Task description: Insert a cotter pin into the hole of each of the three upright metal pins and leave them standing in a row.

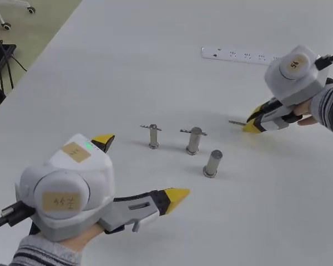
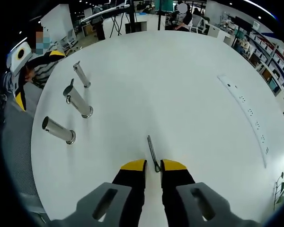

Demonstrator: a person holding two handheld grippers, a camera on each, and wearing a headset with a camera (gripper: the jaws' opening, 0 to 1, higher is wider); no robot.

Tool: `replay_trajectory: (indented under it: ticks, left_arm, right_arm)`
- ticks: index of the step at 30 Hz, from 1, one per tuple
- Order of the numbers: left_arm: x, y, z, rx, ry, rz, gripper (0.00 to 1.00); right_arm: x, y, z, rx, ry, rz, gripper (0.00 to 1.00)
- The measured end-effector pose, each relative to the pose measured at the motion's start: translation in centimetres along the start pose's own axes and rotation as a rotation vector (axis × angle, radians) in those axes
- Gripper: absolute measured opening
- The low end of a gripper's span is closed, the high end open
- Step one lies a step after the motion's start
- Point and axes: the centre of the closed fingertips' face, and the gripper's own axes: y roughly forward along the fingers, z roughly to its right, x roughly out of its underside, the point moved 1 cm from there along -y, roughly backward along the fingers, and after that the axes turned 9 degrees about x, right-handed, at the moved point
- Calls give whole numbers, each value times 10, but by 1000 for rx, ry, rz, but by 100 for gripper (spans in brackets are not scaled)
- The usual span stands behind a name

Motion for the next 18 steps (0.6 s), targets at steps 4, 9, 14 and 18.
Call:
replay_trajectory:
  ticks: [4, 9, 14, 18]
  left_arm:
    - [-1, -1, -1, -1, 5, 0, 94]
    - [0, -1, 1, 19, 5, -9, 88]
    - [4, -1, 5, 38, 0, -25, 85]
    - [3, -2, 6, 41, 7, -22, 85]
  right_arm:
    - [0, 3, 3, 0, -9, -9, 4]
    - [0, 2, 2, 18, -47, -21, 0]
    - [0, 1, 1, 32, -45, -13, 0]
    - [2, -1, 0, 59, -61, -3, 0]
